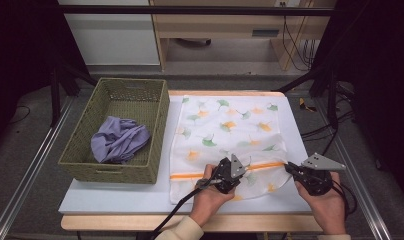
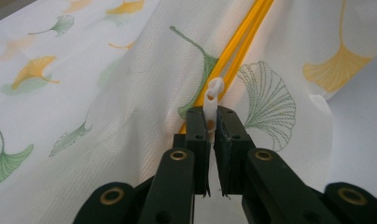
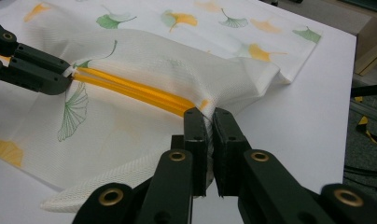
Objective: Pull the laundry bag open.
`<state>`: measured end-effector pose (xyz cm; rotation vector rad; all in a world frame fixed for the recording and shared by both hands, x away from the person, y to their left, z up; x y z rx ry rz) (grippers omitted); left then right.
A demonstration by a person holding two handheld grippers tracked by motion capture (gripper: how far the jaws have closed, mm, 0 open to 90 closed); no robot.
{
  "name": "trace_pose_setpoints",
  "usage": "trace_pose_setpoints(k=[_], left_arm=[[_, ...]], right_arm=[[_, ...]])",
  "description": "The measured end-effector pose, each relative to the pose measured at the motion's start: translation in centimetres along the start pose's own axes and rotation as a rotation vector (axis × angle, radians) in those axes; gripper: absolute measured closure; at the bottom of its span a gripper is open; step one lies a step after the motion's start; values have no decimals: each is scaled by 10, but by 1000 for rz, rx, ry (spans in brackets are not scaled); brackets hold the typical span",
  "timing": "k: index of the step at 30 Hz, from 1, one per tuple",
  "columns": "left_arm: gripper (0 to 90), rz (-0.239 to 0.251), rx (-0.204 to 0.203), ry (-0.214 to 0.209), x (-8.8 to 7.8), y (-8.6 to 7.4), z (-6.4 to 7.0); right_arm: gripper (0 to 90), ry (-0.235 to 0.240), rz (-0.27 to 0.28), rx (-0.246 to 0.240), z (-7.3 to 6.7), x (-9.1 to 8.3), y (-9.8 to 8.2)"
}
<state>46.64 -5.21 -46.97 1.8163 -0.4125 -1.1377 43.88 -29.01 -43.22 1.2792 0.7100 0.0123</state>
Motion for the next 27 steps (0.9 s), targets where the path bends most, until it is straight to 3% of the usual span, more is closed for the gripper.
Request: trace_pose_setpoints(k=[27], left_arm=[[840, -93, 64, -7, -11, -10, -9]], right_arm=[[855, 3, -23, -4, -1, 1, -2]])
Point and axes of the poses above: each handheld gripper's, and its own axes: x roughly forward along the jaws, y roughly out of its top, z roughly to its right, the point moved 3 cm from there along x, roughly forward along the jaws, and after that the axes turned 6 degrees about z, right-handed, at the moved point
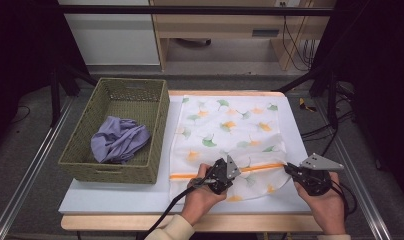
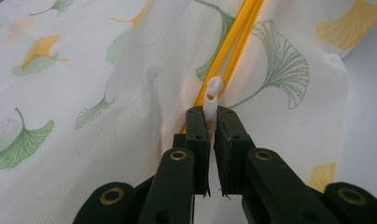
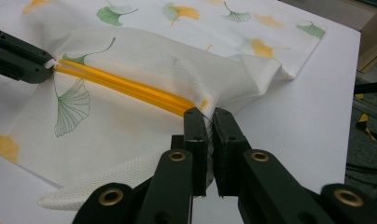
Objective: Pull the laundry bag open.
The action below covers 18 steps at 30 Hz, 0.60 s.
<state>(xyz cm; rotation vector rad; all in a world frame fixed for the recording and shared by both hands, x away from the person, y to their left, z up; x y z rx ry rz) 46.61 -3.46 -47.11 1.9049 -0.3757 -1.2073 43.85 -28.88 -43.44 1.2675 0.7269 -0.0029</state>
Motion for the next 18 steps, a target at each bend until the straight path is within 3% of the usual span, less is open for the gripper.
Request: trace_pose_setpoints(k=[18], left_arm=[[840, -36, 7, -5, -8, -8, -8]], right_arm=[[855, -2, -15, 11, 1, 3, -3]])
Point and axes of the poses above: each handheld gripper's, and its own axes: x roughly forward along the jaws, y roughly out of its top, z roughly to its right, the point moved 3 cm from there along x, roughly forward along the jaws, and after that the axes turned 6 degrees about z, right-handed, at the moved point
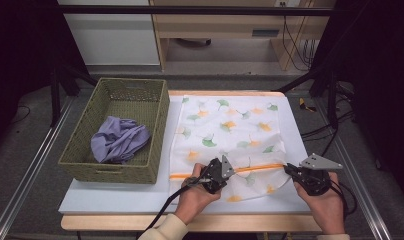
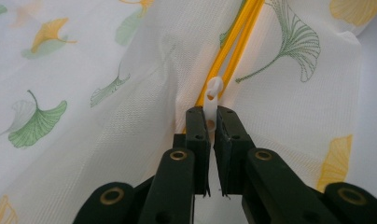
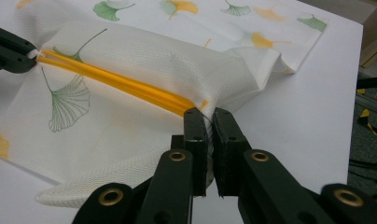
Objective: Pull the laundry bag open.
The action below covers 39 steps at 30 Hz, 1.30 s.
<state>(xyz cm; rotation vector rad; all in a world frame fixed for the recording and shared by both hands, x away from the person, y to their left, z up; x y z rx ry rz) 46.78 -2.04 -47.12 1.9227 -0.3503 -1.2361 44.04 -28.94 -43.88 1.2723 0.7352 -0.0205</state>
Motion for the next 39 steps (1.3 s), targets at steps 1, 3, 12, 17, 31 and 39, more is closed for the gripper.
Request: trace_pose_setpoints(k=[1, 3, 12, 17, 31, 39], left_arm=[[840, -2, 3, 2, 0, 0, -1], [840, -5, 1, 1, -1, -2, -2], [840, -5, -12, -3, -3, -5, -3], [840, -6, -15, 5, -1, -4, -4], [840, 21, -8, -6, -2, -1, 5], [840, 22, -42, -1, 0, -6, -2]], right_arm=[[855, -1, -2, 1, 0, 1, 0], [854, -3, -6, 3, 0, 2, -2], [854, 1, -6, 13, 4, 3, -3], [855, -2, -7, 19, 4, 3, -4], [855, -28, -24, 30, 9, 2, -10], [855, -17, -28, 37, 5, -1, -14]])
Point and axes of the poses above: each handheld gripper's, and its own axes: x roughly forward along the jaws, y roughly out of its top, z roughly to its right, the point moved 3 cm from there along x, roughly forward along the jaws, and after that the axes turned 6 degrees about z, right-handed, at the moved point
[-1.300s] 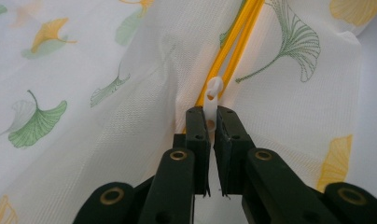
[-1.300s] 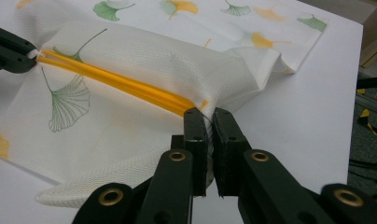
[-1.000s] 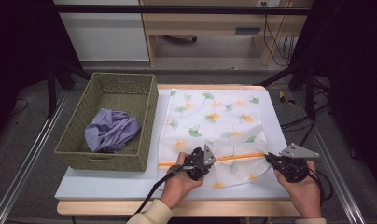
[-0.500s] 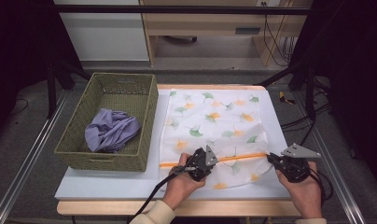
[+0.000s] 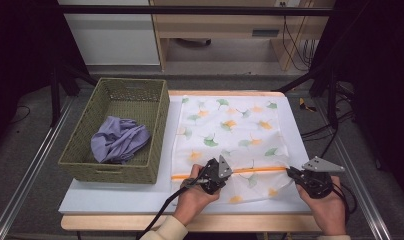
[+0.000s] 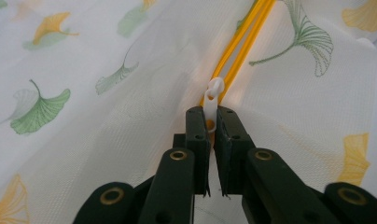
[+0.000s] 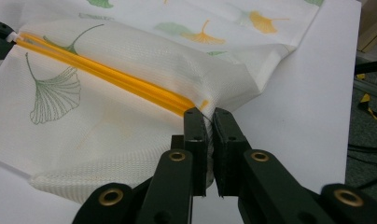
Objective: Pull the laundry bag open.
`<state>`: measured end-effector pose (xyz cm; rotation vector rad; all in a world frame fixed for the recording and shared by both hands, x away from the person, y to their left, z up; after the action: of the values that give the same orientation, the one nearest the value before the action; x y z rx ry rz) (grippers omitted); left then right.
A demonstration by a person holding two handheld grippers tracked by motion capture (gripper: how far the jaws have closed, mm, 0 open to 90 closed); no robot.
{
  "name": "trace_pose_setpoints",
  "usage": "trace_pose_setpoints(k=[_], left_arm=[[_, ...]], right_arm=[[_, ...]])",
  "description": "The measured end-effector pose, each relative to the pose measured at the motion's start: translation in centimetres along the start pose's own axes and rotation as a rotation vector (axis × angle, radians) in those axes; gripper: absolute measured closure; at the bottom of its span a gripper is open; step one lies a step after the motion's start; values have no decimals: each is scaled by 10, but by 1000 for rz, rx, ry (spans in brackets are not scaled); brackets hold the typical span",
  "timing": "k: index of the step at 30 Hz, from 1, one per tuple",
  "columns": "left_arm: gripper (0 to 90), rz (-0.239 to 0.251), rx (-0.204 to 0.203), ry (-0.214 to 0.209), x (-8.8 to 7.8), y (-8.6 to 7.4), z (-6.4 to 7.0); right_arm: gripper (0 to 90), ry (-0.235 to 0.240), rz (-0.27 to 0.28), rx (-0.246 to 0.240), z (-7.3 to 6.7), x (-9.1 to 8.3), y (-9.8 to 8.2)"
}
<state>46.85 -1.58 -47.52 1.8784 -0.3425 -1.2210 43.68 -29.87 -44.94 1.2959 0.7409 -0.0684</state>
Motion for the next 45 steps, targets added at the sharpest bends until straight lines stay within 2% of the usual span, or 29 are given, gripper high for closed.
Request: trace_pose_setpoints(k=[6, 10, 22, 26, 27, 29, 37, 38, 43, 45], left_arm=[[840, -2, 6, 8, -3, -3, 0], [840, -4, -5, 20, -8, -8, -6], [840, -13, -18, 69, -30, -21, -23], [840, -10, -37, 80, -33, -27, -26], [840, -24, -29, 81, -35, -29, -27], [840, -12, -37, 81, -36, -31, -26], [840, -31, -24, 93, -41, -37, -30], [840, -23, -35, 91, -41, -38, -30], [840, -21, -33, 97, -47, -39, -30], [840, -35, -19, 105, -49, -40, -31]], right_arm=[[855, -6, -4, -1, 3, 1, -2], [855, -2, 1, 15, 5, -1, -2], [854, 2, 0, 15, 5, 1, -5], [855, 1, 2, 17, 5, 0, -5], [855, 1, 1, 18, 5, 0, -5], [855, 1, -1, 20, 5, -1, -5], [854, -1, -8, 24, 6, -1, -6], [855, -2, -6, 24, 6, -1, -6], [855, -2, -12, 20, 5, 0, -7], [855, 2, -14, 31, 5, 0, -7]])
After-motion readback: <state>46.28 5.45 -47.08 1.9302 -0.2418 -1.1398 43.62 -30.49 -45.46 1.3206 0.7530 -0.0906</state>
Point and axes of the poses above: each handheld gripper's, and its own axes: x roughly forward along the jaws, y roughly out of its top, z roughly to its right, the point moved 3 cm from there along x, roughly forward along the jaws, and after that the axes turned 6 degrees about z, right-handed, at the moved point
